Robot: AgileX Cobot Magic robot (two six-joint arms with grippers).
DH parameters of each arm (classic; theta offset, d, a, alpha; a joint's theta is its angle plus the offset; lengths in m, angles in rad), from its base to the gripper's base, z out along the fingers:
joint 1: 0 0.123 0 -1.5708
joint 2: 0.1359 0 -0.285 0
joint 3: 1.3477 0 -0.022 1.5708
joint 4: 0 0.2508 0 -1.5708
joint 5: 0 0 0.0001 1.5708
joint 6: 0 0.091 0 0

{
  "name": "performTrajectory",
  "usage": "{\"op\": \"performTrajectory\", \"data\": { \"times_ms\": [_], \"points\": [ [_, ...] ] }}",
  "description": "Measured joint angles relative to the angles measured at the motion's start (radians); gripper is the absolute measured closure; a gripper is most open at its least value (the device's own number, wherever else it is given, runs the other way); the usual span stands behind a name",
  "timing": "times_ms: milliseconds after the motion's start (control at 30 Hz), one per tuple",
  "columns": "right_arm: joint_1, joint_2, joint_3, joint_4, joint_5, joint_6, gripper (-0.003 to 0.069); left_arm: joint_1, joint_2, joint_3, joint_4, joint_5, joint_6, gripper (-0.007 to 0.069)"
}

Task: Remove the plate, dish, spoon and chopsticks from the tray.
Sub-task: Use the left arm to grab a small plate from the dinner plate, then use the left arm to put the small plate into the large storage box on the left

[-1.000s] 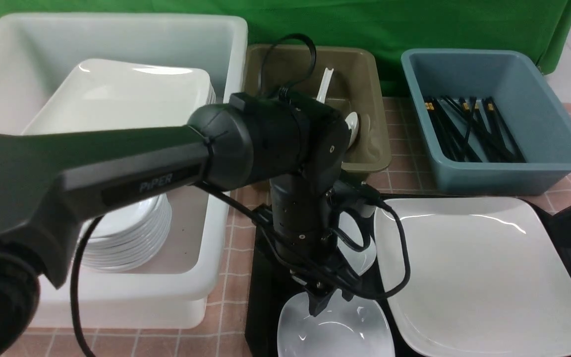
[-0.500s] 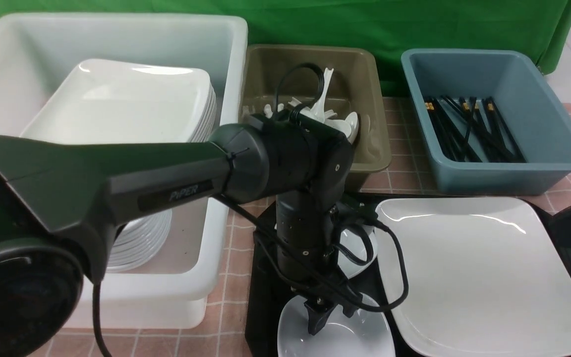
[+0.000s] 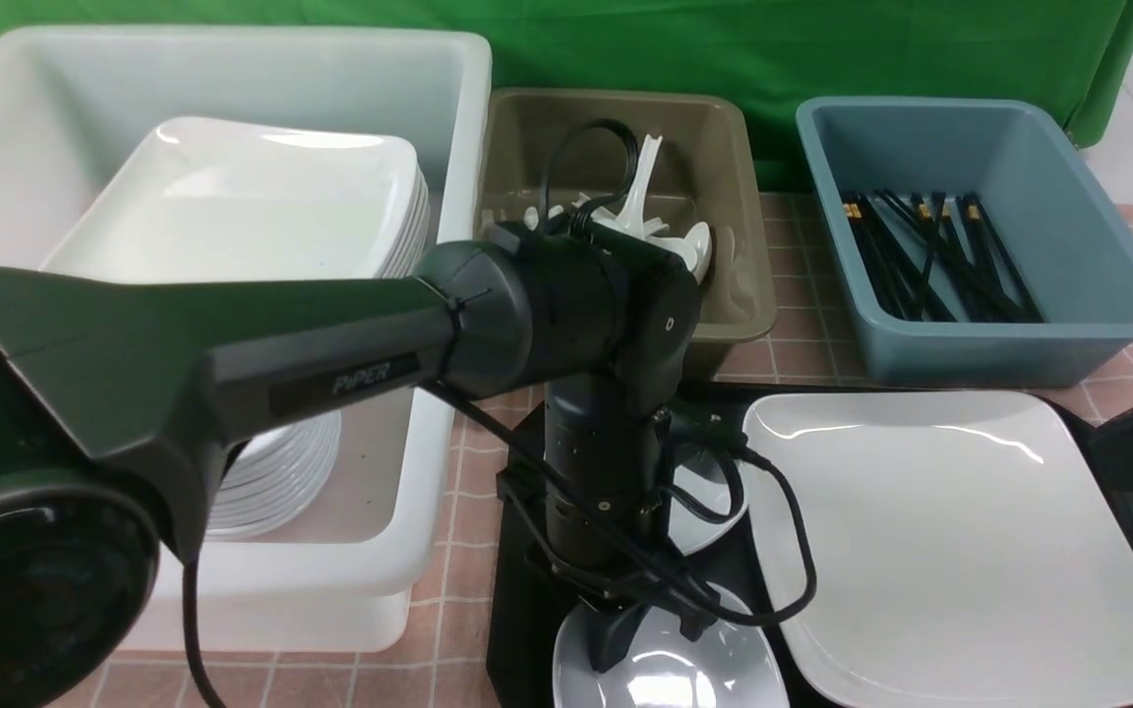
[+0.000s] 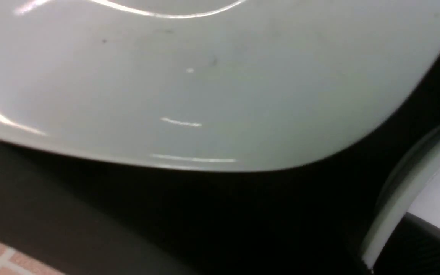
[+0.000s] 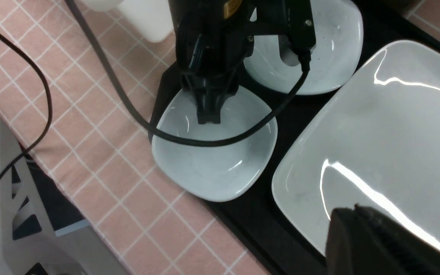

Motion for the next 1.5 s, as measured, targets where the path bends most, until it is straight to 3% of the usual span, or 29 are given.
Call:
{"op": "performTrajectory", "data": {
  "times_ms": [233, 433, 633, 800, 900, 967, 1000, 1067, 1133, 1233, 1333, 1500],
  "points": [
    [0.0, -0.002, 0.0, 0.001, 0.0, 0.0, 0.0628, 0.0, -0.128, 0.0, 0.008, -0.004, -0.022, 0.0604],
    [0.0, -0.037, 0.0, 0.007, 0.0, 0.0, 0.0628, 0.0, -0.209, 0.002, 0.0, -0.01, -0.024, 0.061],
    [0.0, -0.096, 0.0, 0.065, 0.0, -0.046, 0.0628, 0.048, -0.305, -0.01, -0.106, -0.021, -0.024, 0.0613],
    [0.03, -0.073, -0.03, 0.297, -0.001, -0.181, 0.0628, 0.263, -0.452, -0.053, -0.208, -0.03, 0.001, 0.0613],
    [0.092, -0.048, -0.074, 0.32, -0.002, -0.196, 0.0628, 0.386, -0.511, -0.055, -0.223, -0.021, 0.009, 0.0613],
    [0.201, 0.001, -0.142, 0.298, -0.003, -0.189, 0.0628, 0.546, -0.577, -0.053, -0.228, -0.011, 0.021, 0.0613],
    [0.211, 0.01, -0.147, 0.294, -0.004, -0.187, 0.0628, 0.558, -0.587, -0.051, -0.229, -0.011, 0.023, 0.0613],
    [0.347, 0.076, -0.225, 0.183, -0.034, -0.099, 0.0628, 0.742, -0.648, -0.001, -0.251, -0.023, 0.032, 0.0613],
    [0.394, 0.102, -0.25, 0.127, -0.054, -0.057, 0.0628, 0.807, -0.667, 0.029, -0.267, -0.034, 0.032, 0.0613],
    [0.538, 0.195, -0.321, -0.074, -0.106, 0.075, 0.0628, 0.986, -0.703, 0.185, -0.339, -0.126, 0.037, 0.0613],
    [0.597, 0.242, -0.344, -0.157, -0.117, 0.113, 0.0628, 1.036, -0.704, 0.319, -0.38, -0.217, 0.056, 0.0613],
    [0.619, 0.285, -0.349, -0.184, -0.119, 0.128, 0.0628, 1.036, -0.698, 0.508, -0.454, -0.362, 0.109, 0.0613]
  ]
}}
